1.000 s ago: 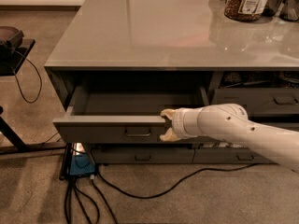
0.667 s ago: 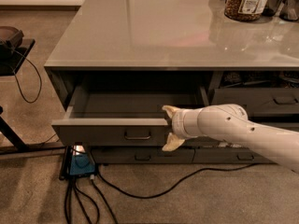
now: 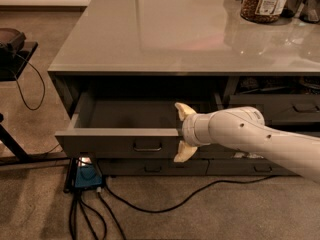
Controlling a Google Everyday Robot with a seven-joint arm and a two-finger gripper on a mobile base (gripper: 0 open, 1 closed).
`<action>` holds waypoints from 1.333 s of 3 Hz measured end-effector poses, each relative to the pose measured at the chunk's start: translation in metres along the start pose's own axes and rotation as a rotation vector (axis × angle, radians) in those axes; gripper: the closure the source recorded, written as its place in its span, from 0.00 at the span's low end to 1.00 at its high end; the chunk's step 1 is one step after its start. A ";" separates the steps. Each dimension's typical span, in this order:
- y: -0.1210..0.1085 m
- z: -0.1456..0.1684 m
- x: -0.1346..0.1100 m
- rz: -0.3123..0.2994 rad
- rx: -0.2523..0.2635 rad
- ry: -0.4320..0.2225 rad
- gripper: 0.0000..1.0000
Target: Open top drawer
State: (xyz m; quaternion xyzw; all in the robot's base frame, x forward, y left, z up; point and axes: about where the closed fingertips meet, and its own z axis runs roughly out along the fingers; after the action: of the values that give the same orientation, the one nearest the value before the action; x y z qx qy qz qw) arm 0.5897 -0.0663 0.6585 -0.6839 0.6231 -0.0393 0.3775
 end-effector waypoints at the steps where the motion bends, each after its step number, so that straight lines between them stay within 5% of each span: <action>1: -0.006 -0.024 -0.016 -0.047 -0.022 0.091 0.00; 2: -0.029 -0.069 -0.044 -0.068 -0.012 0.196 0.00; 3: -0.057 -0.118 -0.065 -0.069 0.054 0.258 0.19; 4: -0.090 -0.146 -0.064 -0.029 0.134 0.225 0.43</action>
Offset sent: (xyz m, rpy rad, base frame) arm -0.0355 0.0079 0.1605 -0.3193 -0.0220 -0.1253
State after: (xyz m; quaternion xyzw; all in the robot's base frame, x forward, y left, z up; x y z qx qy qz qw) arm 0.5728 -0.0832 0.8398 -0.6573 0.6474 -0.1631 0.3495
